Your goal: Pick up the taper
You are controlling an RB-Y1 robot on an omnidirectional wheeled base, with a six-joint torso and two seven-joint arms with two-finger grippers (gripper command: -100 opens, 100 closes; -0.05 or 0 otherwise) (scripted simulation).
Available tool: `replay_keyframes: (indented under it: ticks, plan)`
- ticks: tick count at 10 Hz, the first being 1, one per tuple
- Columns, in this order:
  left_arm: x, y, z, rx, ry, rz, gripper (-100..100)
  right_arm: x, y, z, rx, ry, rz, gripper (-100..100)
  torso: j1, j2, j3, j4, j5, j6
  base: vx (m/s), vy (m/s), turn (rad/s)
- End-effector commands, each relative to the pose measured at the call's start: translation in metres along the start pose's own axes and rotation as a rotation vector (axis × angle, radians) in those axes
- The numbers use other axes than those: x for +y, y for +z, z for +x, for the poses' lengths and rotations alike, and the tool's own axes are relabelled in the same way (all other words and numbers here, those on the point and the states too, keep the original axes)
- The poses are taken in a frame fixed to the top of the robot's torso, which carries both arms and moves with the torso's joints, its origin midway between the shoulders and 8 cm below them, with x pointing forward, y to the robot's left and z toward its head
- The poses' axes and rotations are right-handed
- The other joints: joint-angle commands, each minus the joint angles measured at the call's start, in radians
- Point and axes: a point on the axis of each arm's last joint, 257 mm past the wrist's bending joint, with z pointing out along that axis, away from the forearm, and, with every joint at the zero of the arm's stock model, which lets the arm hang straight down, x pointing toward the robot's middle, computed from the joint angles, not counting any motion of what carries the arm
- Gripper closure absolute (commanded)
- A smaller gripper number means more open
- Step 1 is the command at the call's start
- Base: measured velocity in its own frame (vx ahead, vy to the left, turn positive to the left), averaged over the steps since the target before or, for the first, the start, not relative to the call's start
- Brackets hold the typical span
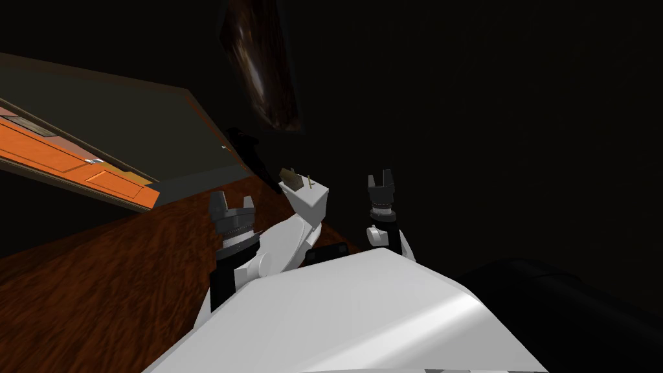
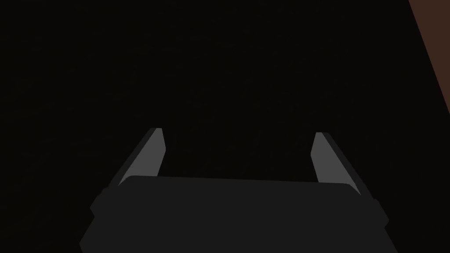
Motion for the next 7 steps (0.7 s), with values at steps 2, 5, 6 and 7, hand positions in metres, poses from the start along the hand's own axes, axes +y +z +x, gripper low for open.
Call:
replay_keyframes:
  ticks: [2, 5, 6, 7]
  plan:
    - [0.006, 0.003, 0.012, 0.060, 0.029, -0.002, -100, 0.000, 0.000, 0.000, 0.000, 0.000, 0.000, 0, 0.000, 0.000, 0.000, 0.000, 0.000, 0.000, 0.000, 0.000, 0.005]
    - [0.021, 0.008, 0.032, 0.147, 0.082, -0.012, -100, 0.000, 0.000, 0.000, 0.000, 0.000, 0.000, 0, 0.001, 0.000, 0.000, 0.000, 0.000, 0.000, 0.002, 0.006, 0.018]
    - [0.028, 0.009, 0.041, 0.176, 0.103, -0.017, -100, 0.000, 0.000, 0.000, 0.000, 0.000, 0.000, 0, 0.001, 0.000, 0.000, 0.000, 0.000, 0.000, 0.004, 0.012, 0.029]
    - [0.036, 0.011, 0.049, 0.205, 0.126, -0.022, -100, 0.000, 0.000, 0.000, 0.000, 0.000, 0.000, 0, 0.001, -0.001, 0.000, 0.000, 0.000, 0.000, 0.007, 0.015, 0.028]
